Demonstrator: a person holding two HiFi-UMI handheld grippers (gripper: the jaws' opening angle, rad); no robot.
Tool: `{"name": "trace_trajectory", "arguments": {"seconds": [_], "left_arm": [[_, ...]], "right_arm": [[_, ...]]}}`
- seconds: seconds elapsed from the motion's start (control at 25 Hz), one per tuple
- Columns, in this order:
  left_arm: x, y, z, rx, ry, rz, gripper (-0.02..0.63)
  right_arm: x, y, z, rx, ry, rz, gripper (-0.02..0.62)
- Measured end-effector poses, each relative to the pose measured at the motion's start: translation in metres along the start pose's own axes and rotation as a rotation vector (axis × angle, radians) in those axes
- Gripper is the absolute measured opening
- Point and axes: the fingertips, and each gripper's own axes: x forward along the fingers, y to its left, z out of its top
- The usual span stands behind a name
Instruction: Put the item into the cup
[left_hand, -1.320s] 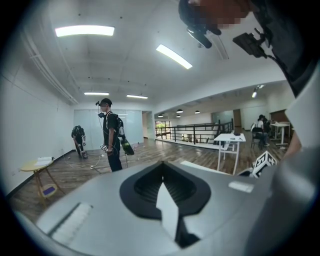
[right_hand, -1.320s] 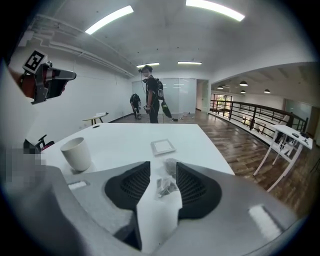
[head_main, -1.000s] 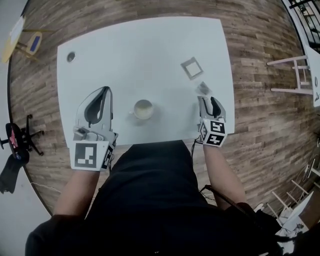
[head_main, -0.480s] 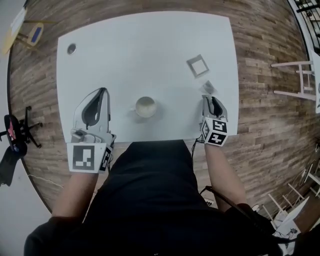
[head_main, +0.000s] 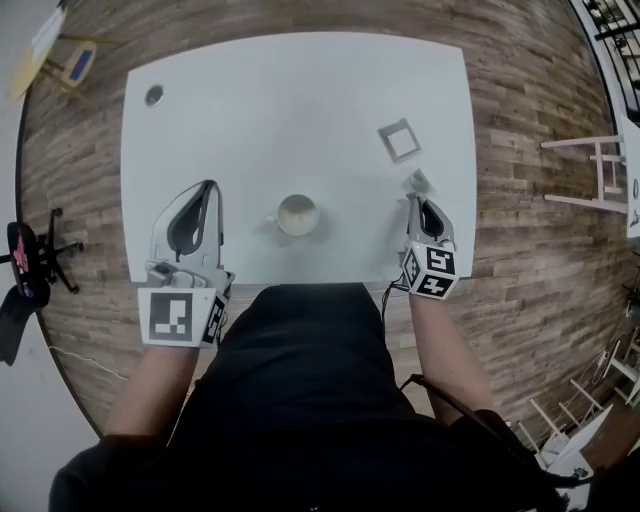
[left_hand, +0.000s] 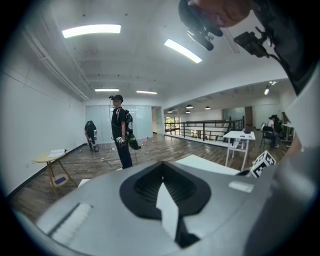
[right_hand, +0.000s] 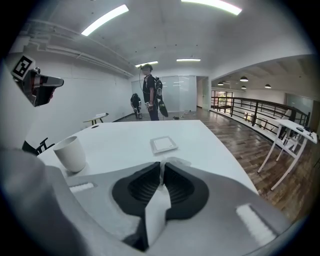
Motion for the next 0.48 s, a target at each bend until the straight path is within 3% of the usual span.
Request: {"name": "trace_trajectory", "arguments": {"seconds": [0.36, 0.48], "left_arm": [[-0.005, 0.005, 0.005, -0.027, -0.034, 0.02, 0.006], [-0.003, 0.006, 0.006, -0.072, -0.035, 0.031, 0.006]], "right_arm": [[-0.005, 0.002, 0.014, -0.008, -0.03, 0.002, 0.029], [-0.007, 0.001, 0.019, -0.025, -0.042, -0.002, 0.029]]}}
